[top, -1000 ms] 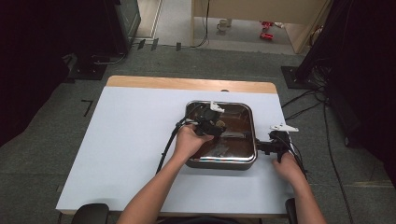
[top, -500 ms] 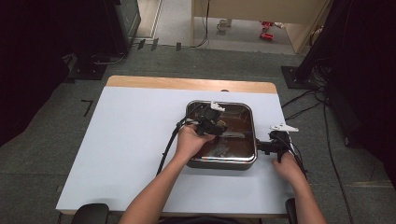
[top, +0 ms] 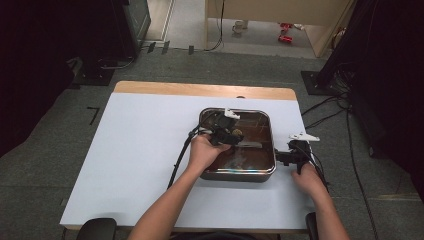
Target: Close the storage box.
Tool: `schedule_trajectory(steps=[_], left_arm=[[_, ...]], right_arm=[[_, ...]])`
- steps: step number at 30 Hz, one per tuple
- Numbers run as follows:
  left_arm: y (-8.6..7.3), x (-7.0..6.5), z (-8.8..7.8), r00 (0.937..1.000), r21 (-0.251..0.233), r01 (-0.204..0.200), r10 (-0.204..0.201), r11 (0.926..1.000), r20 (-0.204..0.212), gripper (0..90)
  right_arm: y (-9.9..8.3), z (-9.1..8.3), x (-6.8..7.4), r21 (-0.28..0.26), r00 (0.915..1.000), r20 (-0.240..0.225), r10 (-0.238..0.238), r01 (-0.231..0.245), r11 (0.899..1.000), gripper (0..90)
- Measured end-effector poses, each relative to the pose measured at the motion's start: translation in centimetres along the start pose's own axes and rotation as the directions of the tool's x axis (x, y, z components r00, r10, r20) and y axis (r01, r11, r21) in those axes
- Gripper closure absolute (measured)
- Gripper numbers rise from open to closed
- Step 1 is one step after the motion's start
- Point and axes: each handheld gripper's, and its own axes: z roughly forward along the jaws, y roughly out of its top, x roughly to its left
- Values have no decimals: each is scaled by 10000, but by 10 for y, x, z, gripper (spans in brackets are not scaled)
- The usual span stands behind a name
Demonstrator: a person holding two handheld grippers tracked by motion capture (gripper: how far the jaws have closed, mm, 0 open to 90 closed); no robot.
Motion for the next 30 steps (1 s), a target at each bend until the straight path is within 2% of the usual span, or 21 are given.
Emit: schedule_trajectory(steps=[3,9,11,13,14,17,22,27,30], left_arm=[[0,-1,0,9999,0,-105,105,9999,-101,592],[-1,2,1,9998,-74,-3,4,10000,180,588],[-1,2,1,9998,-67,-170,171,9998,83,582],[-1,1,-1,9997,-173,-243,243,9996,0,547],[-1,2,-2,9997,-233,-207,209,9995,90,488],[0,4,-7,9994,-292,-162,171,9994,289,434],[-3,8,-21,9987,-434,-277,295,9987,410,397],[-9,8,-37,9977,-443,-666,659,9968,-163,376],[-16,10,-47,9965,-648,-825,814,9945,-195,364]], right_arm=[[0,0,0,-2,10000,0,0,0,10000,118],[0,0,0,-9,10000,0,-15,15,10000,118],[0,0,0,-12,10000,-1,-20,20,10000,118],[0,0,0,-14,10000,0,-23,23,10000,118],[0,0,0,-13,10000,0,-16,16,10000,118],[0,0,0,-15,10000,-3,-16,16,10000,118],[0,0,0,-24,10000,-1,-19,19,10000,118],[0,0,0,-15,10000,-3,-23,23,10000,118],[0,0,0,-13,10000,-2,-21,21,10000,118]])
